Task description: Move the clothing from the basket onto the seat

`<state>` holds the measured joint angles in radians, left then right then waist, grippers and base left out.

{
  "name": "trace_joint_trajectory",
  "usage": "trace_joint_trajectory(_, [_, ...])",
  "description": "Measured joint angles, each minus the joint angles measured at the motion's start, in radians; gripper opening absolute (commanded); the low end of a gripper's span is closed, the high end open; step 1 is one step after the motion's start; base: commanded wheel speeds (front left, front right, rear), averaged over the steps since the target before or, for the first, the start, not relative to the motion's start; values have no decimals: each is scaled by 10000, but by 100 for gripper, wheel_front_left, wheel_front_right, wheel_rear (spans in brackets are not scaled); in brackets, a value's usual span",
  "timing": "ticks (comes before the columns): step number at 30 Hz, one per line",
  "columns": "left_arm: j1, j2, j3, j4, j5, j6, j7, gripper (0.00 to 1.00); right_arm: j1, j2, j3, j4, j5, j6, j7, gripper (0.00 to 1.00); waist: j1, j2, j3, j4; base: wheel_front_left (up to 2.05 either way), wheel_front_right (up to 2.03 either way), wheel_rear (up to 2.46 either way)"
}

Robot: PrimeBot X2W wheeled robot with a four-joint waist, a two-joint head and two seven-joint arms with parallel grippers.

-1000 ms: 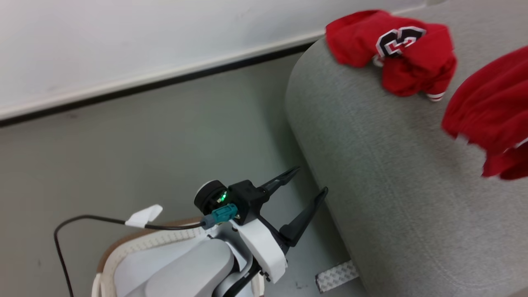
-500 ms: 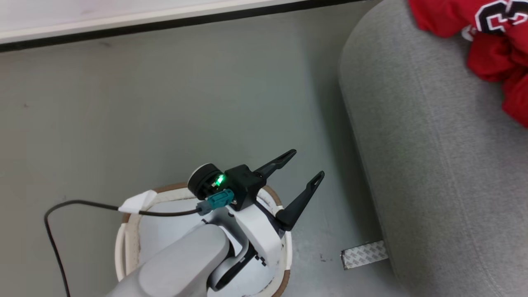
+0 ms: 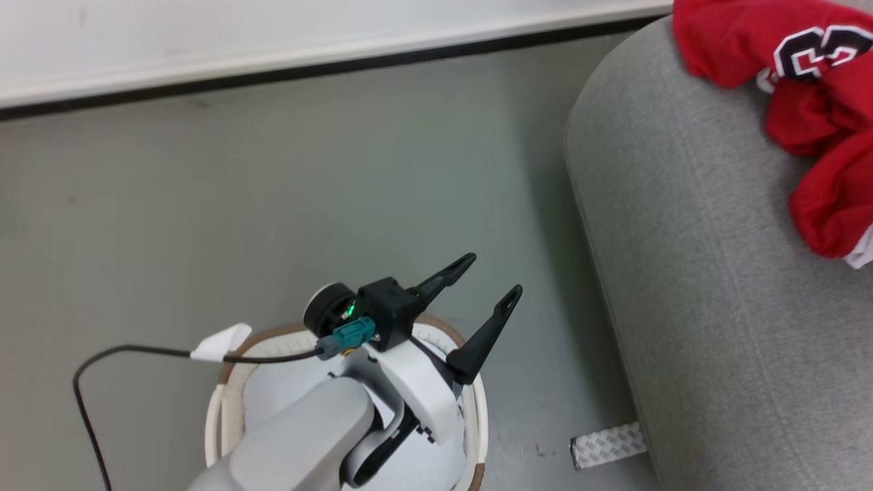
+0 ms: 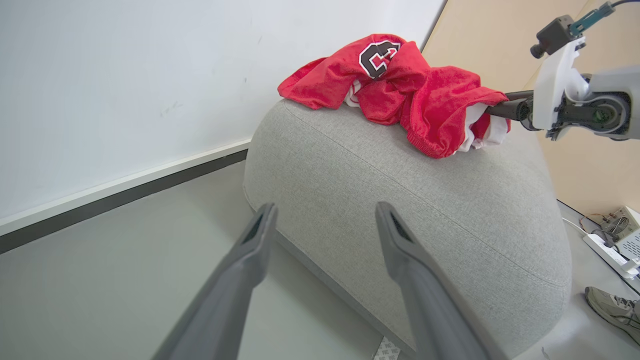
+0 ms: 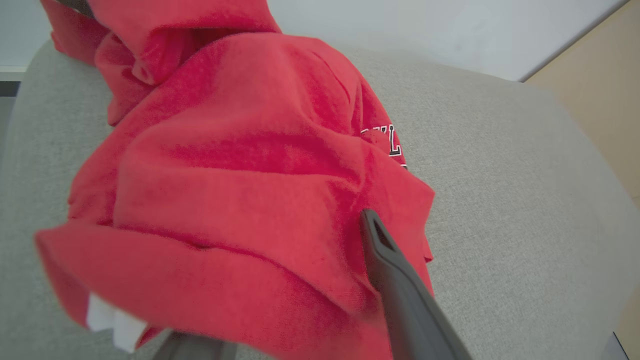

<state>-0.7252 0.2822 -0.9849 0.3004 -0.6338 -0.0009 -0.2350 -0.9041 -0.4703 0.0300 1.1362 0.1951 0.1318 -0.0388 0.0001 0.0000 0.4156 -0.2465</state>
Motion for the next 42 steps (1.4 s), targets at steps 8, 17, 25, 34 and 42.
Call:
trace_joint_trajectory(8, [940,-10,453,253,-420,48,-219,100,231,201,2380,-732,957,2,1014,100,-1,1,-1301,-240,0,0,0])
trace_joint_trajectory(17, [2363,196,1703,-188,-681,481,-290,100,1374,-1348,4211,-4092,3095,2,1912,100,-4,1,-2976,-110,0,0,0])
trace_joint_trajectory(25, [3657,546,3628,-1189,-629,922,-291,100,2771,-1561,2387,-6957,3833,0,861,100,-5,1,-3918,822,0,0,0])
trace_joint_trajectory(34, [5485,382,6368,-1613,-627,1221,-291,100,5606,1371,50,-8775,2228,0,-531,100,-3,0,-4545,1639,0,0,0])
trace_joint_trajectory(42, [6766,-428,8149,-1496,537,616,-291,100,7504,2895,324,-9020,1383,0,-1910,100,-3,0,-4655,1755,0,0,0])
